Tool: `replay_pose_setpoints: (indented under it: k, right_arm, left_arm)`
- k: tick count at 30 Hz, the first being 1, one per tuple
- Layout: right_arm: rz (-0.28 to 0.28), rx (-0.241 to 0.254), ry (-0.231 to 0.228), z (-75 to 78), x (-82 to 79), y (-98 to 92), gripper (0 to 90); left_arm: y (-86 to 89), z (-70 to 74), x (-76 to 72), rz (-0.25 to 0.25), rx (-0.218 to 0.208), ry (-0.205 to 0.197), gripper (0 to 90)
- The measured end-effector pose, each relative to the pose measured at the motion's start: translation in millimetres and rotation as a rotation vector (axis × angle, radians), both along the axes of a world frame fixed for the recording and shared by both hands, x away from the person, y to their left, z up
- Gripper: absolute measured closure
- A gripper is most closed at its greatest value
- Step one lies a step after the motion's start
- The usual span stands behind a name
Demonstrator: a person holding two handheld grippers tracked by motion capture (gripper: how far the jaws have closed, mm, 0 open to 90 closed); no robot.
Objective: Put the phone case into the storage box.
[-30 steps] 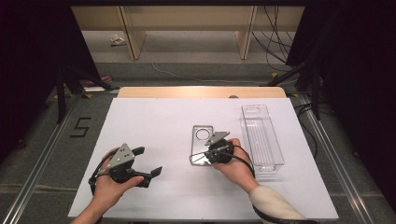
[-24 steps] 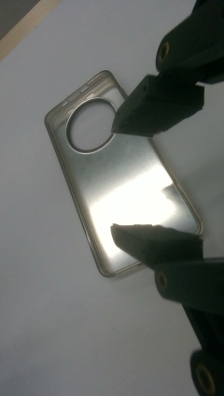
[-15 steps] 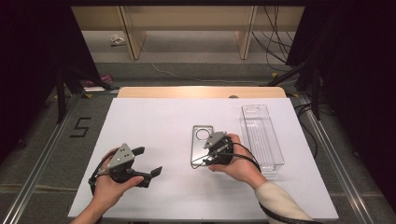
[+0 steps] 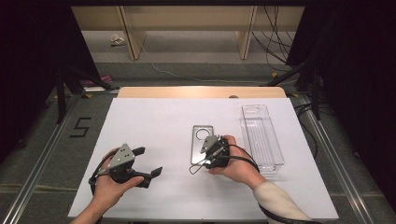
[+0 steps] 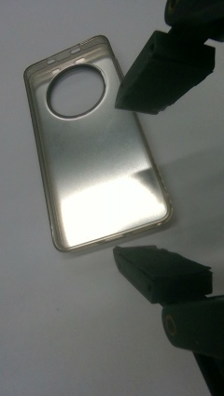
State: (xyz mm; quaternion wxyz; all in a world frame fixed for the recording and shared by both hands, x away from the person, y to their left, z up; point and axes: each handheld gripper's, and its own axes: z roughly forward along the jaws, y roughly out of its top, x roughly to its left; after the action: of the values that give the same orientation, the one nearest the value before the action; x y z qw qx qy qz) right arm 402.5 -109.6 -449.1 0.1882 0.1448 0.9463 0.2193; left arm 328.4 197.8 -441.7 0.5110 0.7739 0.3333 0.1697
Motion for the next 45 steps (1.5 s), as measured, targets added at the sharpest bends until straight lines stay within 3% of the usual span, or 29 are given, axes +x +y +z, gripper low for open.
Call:
replay_pose_setpoints:
  k: [10, 21, 26, 45]
  right_arm:
    - [0.022, -0.072, -0.011, -3.2, 0.0, 5.1, 27.5]
    - [0.041, -0.135, 0.01, -5.4, 2.1, 9.5, 29.2]
    - [0.077, -0.183, 0.017, -7.3, 5.0, 12.9, 30.1]
    - [0.105, -0.251, 0.048, -10.8, 6.5, 31.5, 37.7]
  left_arm:
    - [-0.5, 0.0, -0.1, -0.001, -0.002, 0.002, 2.5]
    - [-0.9, -0.2, 0.0, -0.003, 0.0, 0.003, 2.5]
    - [-0.9, -0.1, 0.0, -0.002, -0.002, 0.003, 2.5]
    - [-1.3, -0.1, 0.2, -0.003, -0.005, 0.003, 2.5]
